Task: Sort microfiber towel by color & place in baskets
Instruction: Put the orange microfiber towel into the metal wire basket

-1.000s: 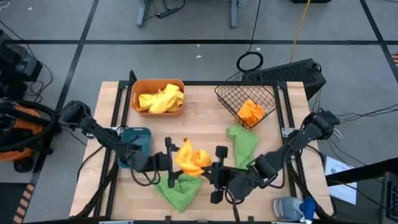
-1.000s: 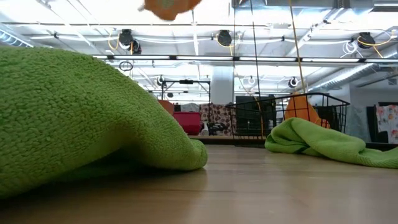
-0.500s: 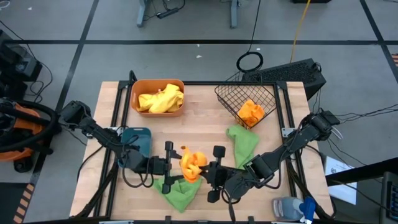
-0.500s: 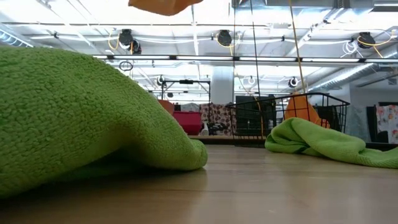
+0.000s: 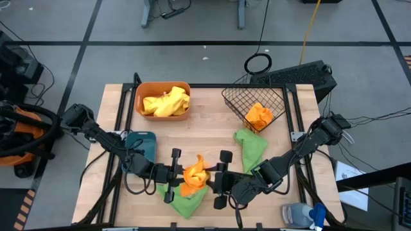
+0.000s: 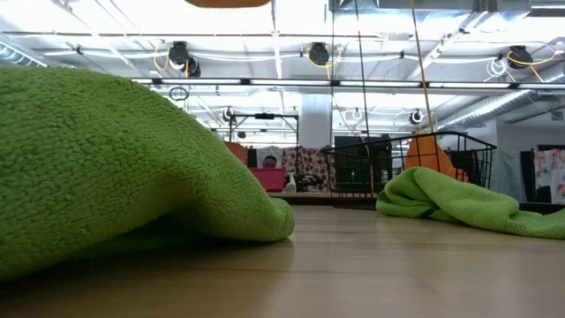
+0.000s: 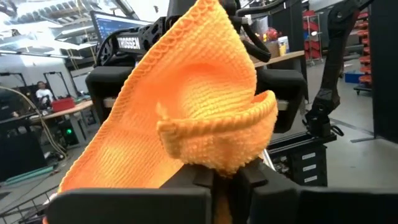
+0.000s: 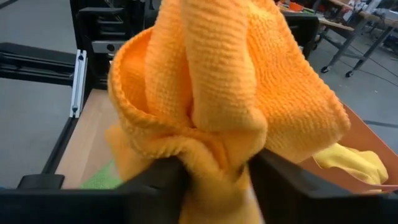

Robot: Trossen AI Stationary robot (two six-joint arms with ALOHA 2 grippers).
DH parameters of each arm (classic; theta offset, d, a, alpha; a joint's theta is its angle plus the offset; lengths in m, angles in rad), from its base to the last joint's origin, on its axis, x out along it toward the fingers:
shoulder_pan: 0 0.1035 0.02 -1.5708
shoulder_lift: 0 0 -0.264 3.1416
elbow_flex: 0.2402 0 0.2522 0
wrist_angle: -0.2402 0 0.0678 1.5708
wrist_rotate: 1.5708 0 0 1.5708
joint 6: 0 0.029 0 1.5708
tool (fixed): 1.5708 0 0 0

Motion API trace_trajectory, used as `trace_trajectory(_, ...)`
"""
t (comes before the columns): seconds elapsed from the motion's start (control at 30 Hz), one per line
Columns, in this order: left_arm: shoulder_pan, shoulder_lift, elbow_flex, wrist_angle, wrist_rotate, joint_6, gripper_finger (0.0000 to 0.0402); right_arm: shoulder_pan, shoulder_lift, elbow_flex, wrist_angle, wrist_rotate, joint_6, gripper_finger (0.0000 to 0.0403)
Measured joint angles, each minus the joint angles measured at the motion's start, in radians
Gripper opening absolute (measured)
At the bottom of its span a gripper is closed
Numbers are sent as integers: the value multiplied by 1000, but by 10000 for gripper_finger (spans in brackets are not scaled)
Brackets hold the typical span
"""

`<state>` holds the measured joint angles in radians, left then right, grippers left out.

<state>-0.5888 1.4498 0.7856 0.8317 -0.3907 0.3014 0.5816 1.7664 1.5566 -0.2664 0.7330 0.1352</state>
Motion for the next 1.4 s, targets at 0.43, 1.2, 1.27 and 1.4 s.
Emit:
trace_trajectory(0.43,32,-1,2,-31,78,-7,14,-54,0,-2,56,-189,-54,304)
trace_trajectory(1.2,1,-2,2,-44,89,-87,197,-63,0,-2,-18,-171,-48,26)
trace_trajectory(1.27,-16,-5,2,-51,32,-86,220,-61,0,-2,-28,-148,-37,28)
trace_trajectory(1.4,-38,-36,2,-139,-46,-86,254,-44,-5,-2,-68,-103,-19,16)
